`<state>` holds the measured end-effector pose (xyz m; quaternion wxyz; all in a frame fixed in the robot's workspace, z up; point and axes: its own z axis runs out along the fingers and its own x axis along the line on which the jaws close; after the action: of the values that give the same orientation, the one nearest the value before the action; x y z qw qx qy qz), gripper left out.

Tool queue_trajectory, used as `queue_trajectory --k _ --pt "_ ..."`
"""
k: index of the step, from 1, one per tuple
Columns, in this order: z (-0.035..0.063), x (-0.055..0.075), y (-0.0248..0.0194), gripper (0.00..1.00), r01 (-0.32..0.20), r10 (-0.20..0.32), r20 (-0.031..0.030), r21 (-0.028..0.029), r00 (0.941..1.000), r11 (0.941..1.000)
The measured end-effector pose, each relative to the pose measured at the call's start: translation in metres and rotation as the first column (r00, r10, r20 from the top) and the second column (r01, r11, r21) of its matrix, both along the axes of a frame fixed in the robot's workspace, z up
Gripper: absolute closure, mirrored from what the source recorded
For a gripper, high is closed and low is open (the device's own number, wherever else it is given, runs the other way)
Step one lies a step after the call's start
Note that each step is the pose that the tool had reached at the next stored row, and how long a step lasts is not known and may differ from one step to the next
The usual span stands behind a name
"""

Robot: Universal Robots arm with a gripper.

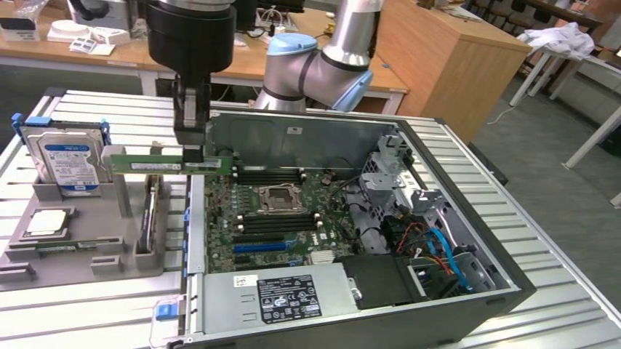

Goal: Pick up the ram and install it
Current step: 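Pick up the ram and move it above insertion slot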

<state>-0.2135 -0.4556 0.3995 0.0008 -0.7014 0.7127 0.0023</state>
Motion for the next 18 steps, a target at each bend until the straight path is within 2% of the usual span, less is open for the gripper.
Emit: queue_trajectory --k 18 --pt "0.0000 0.020 0.0011 0.88 0.000 0.000 0.0000 0.0000 1.0000 1.0000"
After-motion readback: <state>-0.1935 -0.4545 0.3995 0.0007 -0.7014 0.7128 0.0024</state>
